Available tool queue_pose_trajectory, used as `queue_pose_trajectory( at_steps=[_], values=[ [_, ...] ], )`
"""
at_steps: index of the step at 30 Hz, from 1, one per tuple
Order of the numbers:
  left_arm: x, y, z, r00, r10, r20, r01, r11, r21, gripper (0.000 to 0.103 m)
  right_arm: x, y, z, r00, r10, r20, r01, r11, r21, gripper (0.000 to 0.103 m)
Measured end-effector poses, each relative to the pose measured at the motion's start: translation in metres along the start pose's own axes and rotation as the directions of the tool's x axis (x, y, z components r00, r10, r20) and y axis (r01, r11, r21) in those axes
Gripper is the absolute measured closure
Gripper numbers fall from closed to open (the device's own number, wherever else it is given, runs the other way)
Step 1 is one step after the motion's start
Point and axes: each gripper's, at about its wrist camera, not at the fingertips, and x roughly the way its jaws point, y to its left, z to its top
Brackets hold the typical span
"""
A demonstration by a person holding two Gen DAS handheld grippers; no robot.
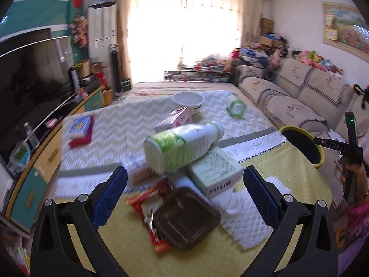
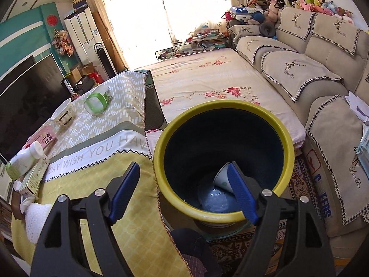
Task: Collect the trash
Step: 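Reach the left tool to the clear plastic container and grasp it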
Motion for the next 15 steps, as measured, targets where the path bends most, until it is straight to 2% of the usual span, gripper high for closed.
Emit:
queue_pose_trajectory(
  at_steps=[4, 15],
  values=[
    [0.030, 0.019, 0.014, 0.997, -0.067, -0.025, 0.067, 0.998, 0.013, 0.004, 0.001, 0.003, -0.001, 1.000, 0.014, -0.012, -0.014, 1.000, 0.005, 0.029],
    [0.093, 0.040, 0.026, 0.991, -0.101, -0.088, 0.110, 0.988, 0.111, 0.004, 0.009, 0.008, -0.003, 0.999, 0.012, -0.045, -0.012, 1.000, 0.006, 0.028]
  ],
)
